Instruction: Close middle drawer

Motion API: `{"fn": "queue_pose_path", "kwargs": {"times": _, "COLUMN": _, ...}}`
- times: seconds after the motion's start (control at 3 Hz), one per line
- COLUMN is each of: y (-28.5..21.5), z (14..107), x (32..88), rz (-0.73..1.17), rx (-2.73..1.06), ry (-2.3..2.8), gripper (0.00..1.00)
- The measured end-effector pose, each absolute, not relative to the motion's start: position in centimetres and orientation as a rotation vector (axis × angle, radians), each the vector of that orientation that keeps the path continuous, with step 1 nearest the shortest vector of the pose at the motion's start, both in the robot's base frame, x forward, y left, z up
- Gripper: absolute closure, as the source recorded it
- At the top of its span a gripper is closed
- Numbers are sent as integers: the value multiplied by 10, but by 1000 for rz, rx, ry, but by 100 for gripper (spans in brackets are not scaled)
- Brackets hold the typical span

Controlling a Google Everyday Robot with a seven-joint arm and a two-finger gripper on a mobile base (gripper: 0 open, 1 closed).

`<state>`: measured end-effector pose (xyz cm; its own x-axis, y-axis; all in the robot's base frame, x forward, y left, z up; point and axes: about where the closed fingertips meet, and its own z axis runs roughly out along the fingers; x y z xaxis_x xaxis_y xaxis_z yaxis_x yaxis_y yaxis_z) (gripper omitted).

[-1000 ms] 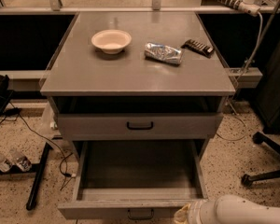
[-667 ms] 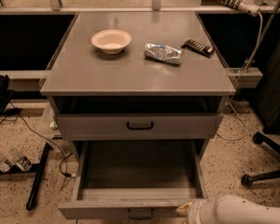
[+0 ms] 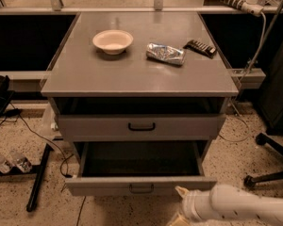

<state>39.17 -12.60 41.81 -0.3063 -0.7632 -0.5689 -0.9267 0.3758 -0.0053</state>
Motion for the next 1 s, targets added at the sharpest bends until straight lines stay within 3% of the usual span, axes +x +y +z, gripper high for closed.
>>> {"fn": "queue_pose_path", "kwargs": {"times": 0.33, "y": -119, "z": 422, "x": 442, "rz": 445, "rx": -1452, "ry": 2083, "gripper": 43}}
{"fn": "queue_pose_path", "kwargs": {"times": 1.0, "y": -135, "z": 444, "x": 550, "rz": 265, "rx": -1422, "ry": 2047, "gripper": 89}}
